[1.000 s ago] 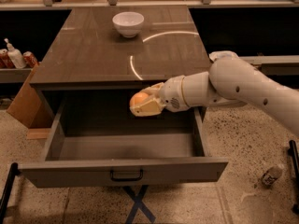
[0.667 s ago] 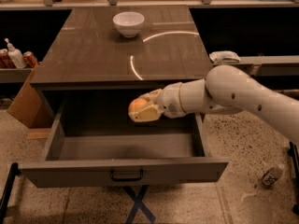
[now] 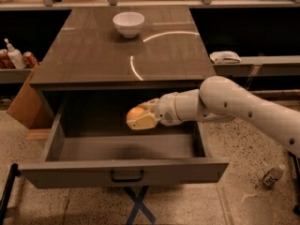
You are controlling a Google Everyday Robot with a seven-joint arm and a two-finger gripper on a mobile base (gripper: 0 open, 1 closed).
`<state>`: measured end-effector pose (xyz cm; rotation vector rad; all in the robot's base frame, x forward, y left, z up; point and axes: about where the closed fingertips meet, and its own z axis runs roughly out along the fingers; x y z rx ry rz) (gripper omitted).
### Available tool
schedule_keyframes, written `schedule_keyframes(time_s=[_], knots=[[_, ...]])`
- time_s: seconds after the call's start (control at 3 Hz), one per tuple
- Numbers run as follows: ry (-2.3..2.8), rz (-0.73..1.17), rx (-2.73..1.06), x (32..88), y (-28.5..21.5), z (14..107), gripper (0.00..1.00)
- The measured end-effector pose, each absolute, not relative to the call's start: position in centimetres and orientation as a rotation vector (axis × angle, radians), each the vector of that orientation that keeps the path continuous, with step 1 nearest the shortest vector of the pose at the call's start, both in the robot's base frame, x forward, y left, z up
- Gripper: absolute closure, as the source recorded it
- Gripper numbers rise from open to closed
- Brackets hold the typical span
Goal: Place orange into top drawer
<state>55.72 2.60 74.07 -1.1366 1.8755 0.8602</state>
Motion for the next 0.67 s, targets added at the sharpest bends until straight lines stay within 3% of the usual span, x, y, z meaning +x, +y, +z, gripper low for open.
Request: schedule_keyframes(time_s=[0.67], knots=[[1.899, 0.855, -1.154, 56.7, 4.0, 70.9, 1.0]])
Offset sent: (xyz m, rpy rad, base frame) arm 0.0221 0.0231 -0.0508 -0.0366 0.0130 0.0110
